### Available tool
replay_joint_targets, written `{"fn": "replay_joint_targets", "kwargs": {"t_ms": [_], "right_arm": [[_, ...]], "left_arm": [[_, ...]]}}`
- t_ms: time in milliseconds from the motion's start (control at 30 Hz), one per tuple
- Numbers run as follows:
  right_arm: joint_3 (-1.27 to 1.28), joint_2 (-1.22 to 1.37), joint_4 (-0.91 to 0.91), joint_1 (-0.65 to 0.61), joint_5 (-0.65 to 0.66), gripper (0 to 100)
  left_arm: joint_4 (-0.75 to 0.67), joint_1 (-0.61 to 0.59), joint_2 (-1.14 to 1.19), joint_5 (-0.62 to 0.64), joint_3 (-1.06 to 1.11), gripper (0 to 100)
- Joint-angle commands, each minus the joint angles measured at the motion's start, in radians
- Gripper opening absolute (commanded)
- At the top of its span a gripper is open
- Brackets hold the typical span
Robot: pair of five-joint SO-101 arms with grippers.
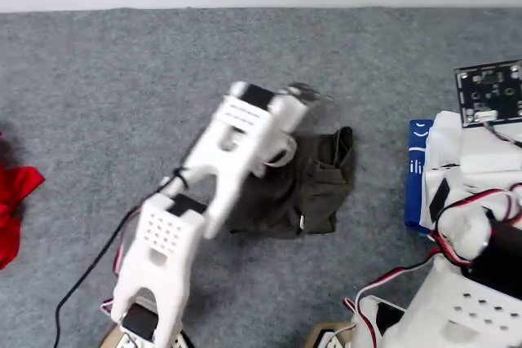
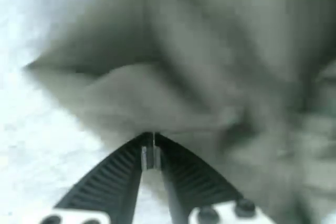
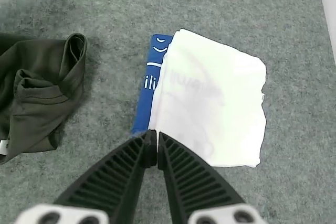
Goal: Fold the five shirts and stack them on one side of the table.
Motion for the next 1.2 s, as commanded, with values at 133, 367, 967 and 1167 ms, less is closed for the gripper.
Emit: {"fn": "replay_joint_targets", "kwargs": {"t_ms": [133, 367, 967, 1167], "right_arm": [[-0.003, -0.004, -0.05, 0.008, 0.011, 1.2], [-0.003, -0.004, -0.054, 0.008, 0.009, 1.2], [-0.003, -0.007, -0.05, 0.012, 0.012, 1.2], [-0.003, -0.01, -0.05, 0.01, 0.012, 1.2]], "left_arm": [[0.025, -0.094, -0.026, -0.037, -0.064, 1], [0.091, -0.002, -0.135, -0.006, -0.199, 1], [-0.061, 0.037, 0.106, -0.04, -0.18, 1], [-0.031, -0.121, 0.157, -0.072, -0.328, 1]]}}
